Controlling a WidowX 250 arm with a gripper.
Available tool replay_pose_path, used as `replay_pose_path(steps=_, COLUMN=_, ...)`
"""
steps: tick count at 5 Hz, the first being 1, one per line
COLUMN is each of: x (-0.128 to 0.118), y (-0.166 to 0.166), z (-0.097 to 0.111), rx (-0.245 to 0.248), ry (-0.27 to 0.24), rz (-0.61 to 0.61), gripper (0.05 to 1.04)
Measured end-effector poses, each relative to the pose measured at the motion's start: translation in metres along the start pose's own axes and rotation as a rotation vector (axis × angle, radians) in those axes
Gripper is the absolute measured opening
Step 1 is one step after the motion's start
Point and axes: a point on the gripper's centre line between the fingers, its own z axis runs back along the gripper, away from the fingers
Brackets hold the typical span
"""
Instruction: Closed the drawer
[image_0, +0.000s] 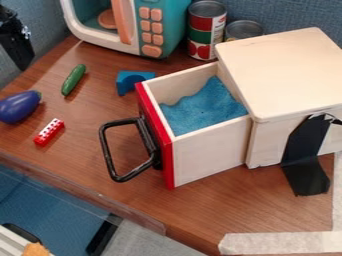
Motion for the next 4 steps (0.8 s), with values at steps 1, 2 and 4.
replay_pose_path(steps=1, x=-0.003, y=-0.001, z=-0.007, rx=-0.015, ry=0.025, rz=-0.002, gripper=0.999)
replay_pose_path(steps=2, x=-0.009, y=-0.006, z=-0.012, rx=-0.042, ry=0.066, rz=-0.14, gripper=0.999)
replay_pose_path(steps=4, x=-0.023, y=-0.027, z=-0.029, rx=-0.037, ry=0.123, rz=-0.47, gripper=0.999)
